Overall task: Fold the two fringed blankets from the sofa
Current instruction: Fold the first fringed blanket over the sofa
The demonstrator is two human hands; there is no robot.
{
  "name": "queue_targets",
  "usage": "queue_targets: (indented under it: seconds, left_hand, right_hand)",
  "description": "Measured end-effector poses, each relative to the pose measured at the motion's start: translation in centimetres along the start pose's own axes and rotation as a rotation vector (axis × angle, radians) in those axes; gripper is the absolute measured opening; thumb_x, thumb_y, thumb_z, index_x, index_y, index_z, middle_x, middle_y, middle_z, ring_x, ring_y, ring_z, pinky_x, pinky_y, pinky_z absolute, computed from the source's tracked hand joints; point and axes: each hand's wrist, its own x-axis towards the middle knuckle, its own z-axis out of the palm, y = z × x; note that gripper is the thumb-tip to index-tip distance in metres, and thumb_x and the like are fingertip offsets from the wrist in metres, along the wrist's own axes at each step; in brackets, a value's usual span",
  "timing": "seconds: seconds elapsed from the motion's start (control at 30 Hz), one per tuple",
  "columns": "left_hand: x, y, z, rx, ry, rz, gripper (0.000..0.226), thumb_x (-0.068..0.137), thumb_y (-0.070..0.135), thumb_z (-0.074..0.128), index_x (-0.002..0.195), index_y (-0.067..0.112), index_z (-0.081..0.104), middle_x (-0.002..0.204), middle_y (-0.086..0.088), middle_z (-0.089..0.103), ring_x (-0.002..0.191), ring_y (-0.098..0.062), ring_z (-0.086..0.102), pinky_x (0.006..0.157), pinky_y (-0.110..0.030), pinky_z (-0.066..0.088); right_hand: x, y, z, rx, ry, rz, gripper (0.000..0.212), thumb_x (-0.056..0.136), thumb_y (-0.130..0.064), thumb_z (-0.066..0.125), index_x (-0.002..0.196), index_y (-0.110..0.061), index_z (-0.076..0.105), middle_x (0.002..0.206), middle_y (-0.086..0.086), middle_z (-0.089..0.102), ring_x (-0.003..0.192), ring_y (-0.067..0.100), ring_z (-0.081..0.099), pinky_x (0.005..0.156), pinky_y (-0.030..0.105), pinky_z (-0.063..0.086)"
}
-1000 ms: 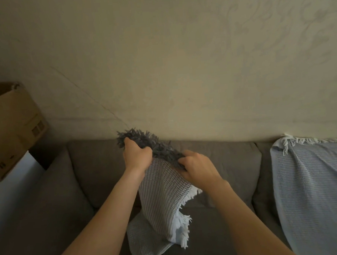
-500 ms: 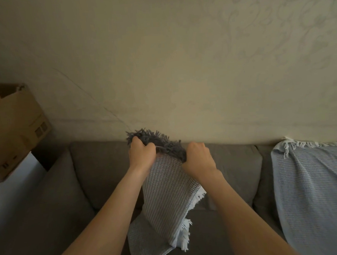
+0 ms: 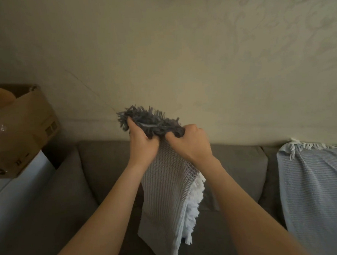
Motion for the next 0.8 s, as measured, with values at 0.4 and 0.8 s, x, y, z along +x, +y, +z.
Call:
queue_targets:
  seconds: [0.4,0.8]
  left_hand:
    - [0.9,3.2,-3.9,0.049,0.263,0.254,0.11,0.09,0.0,0.071,0.168,0.007,-0.006,0.168,-0.02,0.018,0.156,-0.03,0.017,0.12,-0.025,0.016]
    - [2.1,3.3,-4.5,0.052,-0.124,0.206,0.081,0.1,0.001,0.049,0.169,0.021,0.013,0.167,-0.002,0.037,0.152,-0.015,0.034,0.131,-0.044,0.027]
  right_hand:
    - [2.4,-5.9,-1.4,0.035,-0.142,-0.358,0.029,0.091,-0.024,0.076,0.066,-0.016,0.064,0.058,0.005,0.061,0.051,0.009,0.053,0.052,0.029,0.037]
    - [-1.0,-4.7,-2.2,0.42,-0.324,-0.045,0.016,0.09,-0.027,0.084,0.089,-0.012,0.081,0.078,0.0,0.078,0.072,0.014,0.075,0.068,0.031,0.061]
